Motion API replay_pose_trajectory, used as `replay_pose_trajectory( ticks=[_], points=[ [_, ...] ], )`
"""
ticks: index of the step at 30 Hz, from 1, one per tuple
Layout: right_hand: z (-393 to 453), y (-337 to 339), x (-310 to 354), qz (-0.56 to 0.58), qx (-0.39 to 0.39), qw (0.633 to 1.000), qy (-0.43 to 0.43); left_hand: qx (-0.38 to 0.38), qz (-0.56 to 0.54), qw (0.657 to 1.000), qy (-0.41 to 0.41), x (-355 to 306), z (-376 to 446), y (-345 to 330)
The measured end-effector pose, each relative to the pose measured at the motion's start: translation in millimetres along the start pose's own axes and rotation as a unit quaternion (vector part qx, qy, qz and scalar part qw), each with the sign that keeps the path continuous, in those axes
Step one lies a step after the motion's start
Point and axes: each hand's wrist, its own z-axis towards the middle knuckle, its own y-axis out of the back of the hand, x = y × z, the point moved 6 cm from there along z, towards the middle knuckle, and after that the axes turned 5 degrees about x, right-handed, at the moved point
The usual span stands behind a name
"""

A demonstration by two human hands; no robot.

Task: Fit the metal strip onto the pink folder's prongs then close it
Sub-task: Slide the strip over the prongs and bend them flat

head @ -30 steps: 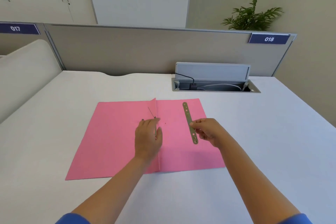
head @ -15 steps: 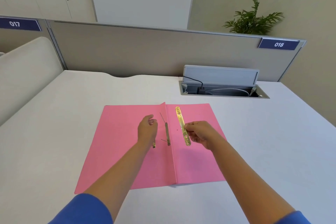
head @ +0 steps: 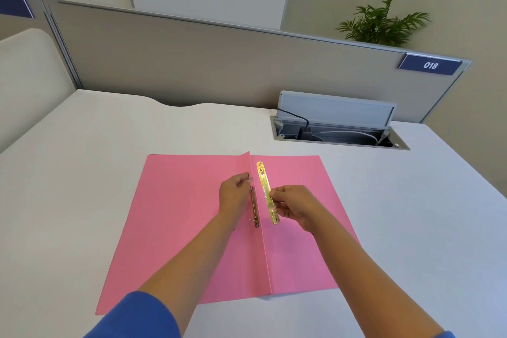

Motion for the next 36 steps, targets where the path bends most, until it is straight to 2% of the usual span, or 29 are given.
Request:
replay_pose_trajectory(
  ticks=[4,12,36],
  points=[
    [2,-9,1,0.0,0.018,1.0,0.006,-0.009,0.029,0.999,-0.035,-4,0,1],
    [4,-16,0,-0.017,0.029,0.999,0.003,-0.007,0.044,0.998,-0.047,-5,0,-1],
    [14,-24,-2,-0.027,0.003,1.0,0.005,0.024,-0.011,1.0,0.004,-2,-4,2]
  ],
)
